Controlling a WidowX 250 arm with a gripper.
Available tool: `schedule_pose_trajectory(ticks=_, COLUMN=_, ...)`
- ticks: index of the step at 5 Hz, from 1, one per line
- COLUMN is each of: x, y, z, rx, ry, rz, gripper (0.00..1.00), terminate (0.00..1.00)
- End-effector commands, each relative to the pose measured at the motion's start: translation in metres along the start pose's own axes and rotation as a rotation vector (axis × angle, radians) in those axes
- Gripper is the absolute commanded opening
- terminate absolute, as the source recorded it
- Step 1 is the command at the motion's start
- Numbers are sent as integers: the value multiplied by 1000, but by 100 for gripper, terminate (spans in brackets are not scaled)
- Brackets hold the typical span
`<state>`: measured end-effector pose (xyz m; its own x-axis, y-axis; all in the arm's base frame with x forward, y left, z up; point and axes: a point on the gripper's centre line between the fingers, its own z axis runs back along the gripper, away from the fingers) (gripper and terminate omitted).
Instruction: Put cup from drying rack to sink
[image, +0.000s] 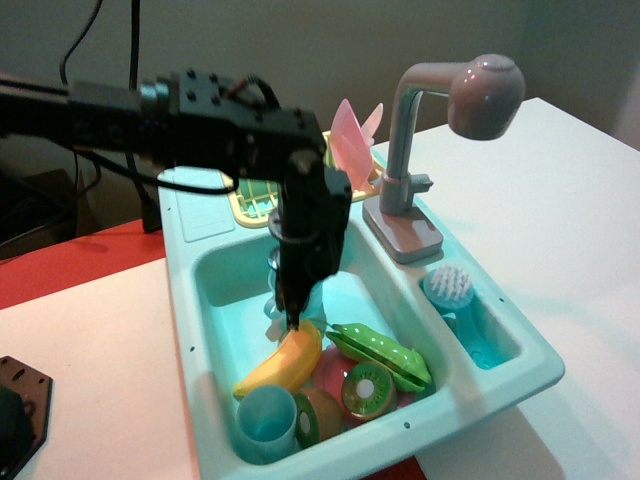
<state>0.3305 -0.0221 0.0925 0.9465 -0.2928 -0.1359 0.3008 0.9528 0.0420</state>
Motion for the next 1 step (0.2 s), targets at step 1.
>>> schedule_pose_trajectory(ticks=1, x=-9, y=24, z=87, rx=14, ry=-191, rz=87, gripper=100, terminate=100)
